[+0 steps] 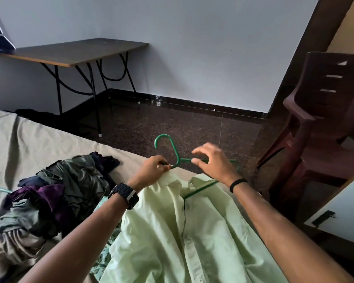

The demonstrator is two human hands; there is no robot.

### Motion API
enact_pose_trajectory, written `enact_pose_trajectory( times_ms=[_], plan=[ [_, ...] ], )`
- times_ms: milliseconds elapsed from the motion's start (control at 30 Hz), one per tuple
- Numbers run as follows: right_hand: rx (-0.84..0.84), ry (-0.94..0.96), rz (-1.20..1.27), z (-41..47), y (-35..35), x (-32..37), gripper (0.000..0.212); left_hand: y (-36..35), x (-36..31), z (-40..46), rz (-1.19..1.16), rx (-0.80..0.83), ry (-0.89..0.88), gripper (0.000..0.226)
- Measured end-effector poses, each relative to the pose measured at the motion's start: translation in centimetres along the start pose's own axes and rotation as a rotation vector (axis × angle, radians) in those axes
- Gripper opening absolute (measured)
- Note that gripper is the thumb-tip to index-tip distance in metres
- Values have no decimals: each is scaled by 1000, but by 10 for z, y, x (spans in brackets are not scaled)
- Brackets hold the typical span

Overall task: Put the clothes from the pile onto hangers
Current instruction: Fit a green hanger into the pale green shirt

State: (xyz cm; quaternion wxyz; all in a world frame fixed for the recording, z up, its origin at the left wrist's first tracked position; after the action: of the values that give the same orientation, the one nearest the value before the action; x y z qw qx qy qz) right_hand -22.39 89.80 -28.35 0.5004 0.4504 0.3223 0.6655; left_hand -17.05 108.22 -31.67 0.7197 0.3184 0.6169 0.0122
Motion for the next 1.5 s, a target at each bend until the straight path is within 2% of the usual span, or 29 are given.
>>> enact_pose_trajectory(
  times_ms=[67,100,133,167,233,300,367,467,567,600,667,733,800,900,1000,1133,1200,1300,1400,1500],
  plan=[
    [-333,-160,10,-12,19,-18,10,7,9,0,13,-90,24,8],
    [-461,-324,72,-26,24,-34,12,10,12,-1,10,-122,28,8],
    [-516,-501,163,-39,21,-52,16,12,14,-2,-1,-149,26,8],
    [-475,-662,254,-50,9,-67,21,14,17,-2,-21,-164,27,7],
    [-218,-800,362,-60,-31,-83,29,15,20,-4,-98,-164,22,6],
    [35,-758,454,-60,-65,-83,34,15,19,-7,-215,-137,18,5],
    [186,-646,521,-56,-79,-70,38,16,18,-11,-303,-113,10,6],
    [424,-406,453,-46,-85,-35,42,19,16,-15,-321,-113,7,13],
    [696,-419,314,-52,-101,-26,39,19,15,-18,-317,-101,9,14],
    [737,-445,242,-54,-103,-30,36,18,13,-18,-310,-94,5,14],
    [662,-579,199,-56,-101,-44,32,16,11,-20,-305,-80,6,11],
    [486,-703,266,-58,-94,-61,39,14,9,-22,-297,-49,8,13],
    [497,-740,327,-65,-96,-72,32,14,8,-21,-208,-25,-13,24],
    [563,-801,473,-85,-94,-82,5,14,5,-22,-42,-17,-46,34],
    [449,-841,581,-94,-71,-105,30,11,-5,-27,88,-13,-78,36],
    [341,-795,643,-94,-29,-121,37,4,-20,-35,138,28,-98,38],
    [303,-762,591,-92,-13,-128,45,-4,-31,-39,168,54,-127,37],
    [340,-693,453,-90,8,-134,50,-8,-46,-45,236,71,-169,37],
    [382,-589,196,-83,32,-124,39,-13,-54,-50,342,109,-210,36],
    [312,-519,-31,-79,56,-106,39,-18,-63,-52,420,121,-213,35]
  ],
)
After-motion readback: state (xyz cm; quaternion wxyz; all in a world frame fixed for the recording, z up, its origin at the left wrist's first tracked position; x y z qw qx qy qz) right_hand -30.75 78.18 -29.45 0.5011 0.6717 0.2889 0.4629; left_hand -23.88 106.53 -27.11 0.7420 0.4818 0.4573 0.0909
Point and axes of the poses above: each hand's wrist, its own z-axis towards the middle knuckle, its own y-axis out of the back of the hand, x = y × z, the point moved 8 cm from there along z, towards the middle knuckle, and after that the axes turned 11 degrees about -z, right-handed, at the moved point
